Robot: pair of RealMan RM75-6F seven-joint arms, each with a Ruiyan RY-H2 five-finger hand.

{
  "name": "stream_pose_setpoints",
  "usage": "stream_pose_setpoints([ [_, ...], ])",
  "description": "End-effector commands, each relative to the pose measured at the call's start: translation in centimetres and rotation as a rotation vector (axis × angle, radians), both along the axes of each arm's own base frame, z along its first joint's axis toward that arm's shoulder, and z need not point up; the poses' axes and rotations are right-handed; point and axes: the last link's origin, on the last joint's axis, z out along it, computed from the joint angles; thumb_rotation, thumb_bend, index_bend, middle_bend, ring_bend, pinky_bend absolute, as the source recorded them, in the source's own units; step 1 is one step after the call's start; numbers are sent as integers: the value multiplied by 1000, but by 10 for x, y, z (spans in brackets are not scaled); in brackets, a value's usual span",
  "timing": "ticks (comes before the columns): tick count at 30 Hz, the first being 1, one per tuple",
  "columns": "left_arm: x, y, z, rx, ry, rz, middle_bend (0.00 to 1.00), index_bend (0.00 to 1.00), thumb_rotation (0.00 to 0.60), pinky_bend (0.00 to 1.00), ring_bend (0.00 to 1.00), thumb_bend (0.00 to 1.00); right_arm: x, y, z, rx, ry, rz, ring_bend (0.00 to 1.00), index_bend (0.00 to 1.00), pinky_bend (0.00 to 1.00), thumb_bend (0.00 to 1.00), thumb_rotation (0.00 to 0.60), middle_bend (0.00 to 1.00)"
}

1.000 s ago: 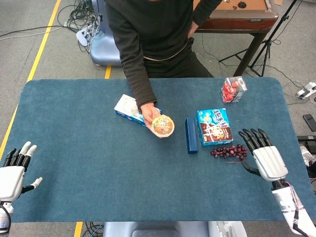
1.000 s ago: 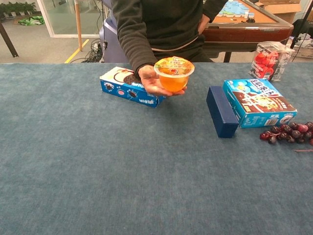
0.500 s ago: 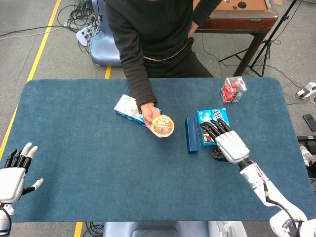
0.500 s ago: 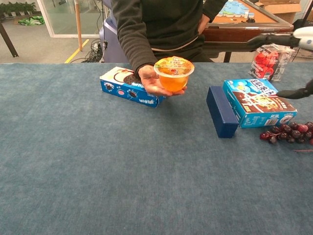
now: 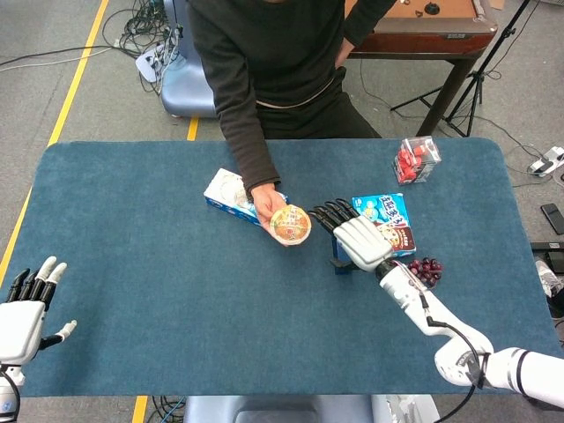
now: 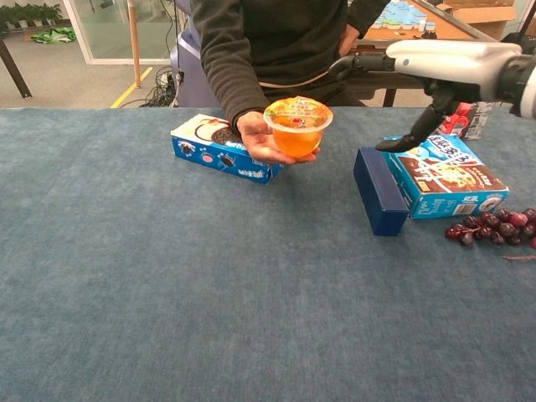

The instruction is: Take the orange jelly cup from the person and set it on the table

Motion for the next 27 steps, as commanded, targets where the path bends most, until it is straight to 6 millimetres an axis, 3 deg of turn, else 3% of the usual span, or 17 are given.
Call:
stream_pose_setpoints([
  [1,0,0,0,1,1,1,22,62,600,39,90,193,13,-12,-9,16,11,9,0,0,0,248,600,81],
  [13,-3,-3,2,1,3,16,22,63,600,39,90,193,52,-41,-35,70,48,18,0,0,0,247,600,81],
  [23,-7,-7,3,-2,7,31,22,63,600,39,90,194,60,-58,-53,92,56,-29,12,3,13,248,600,101],
  [27,-8,-7,4,2,4,34,22,63,600,39,89,193,60,-62,-58,91,56,-37,63,39,110,277,600,140],
])
